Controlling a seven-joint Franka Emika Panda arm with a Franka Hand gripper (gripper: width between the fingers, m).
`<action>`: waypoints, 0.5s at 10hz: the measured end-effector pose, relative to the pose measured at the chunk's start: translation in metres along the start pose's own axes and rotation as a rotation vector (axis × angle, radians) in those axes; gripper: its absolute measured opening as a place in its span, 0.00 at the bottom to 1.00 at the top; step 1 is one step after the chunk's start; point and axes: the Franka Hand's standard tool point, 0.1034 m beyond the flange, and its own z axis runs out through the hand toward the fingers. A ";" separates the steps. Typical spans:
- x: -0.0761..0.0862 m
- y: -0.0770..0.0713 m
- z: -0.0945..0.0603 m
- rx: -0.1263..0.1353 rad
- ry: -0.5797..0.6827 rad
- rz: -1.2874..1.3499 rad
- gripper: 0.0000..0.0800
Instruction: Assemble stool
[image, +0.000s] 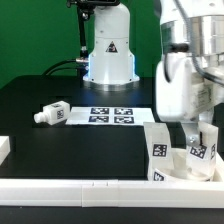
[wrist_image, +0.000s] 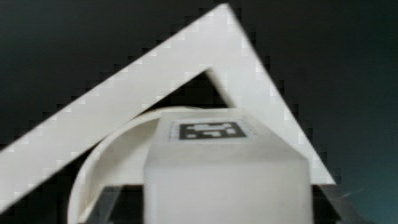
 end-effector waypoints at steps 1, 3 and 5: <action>-0.001 0.002 -0.002 -0.009 0.004 -0.085 0.42; 0.000 0.002 -0.006 -0.079 0.004 -0.245 0.64; -0.008 -0.003 -0.021 -0.097 -0.026 -0.536 0.80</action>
Offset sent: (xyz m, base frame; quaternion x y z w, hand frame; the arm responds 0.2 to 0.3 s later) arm -0.0005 0.0042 0.0267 -0.0815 -0.0213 -0.2455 0.9657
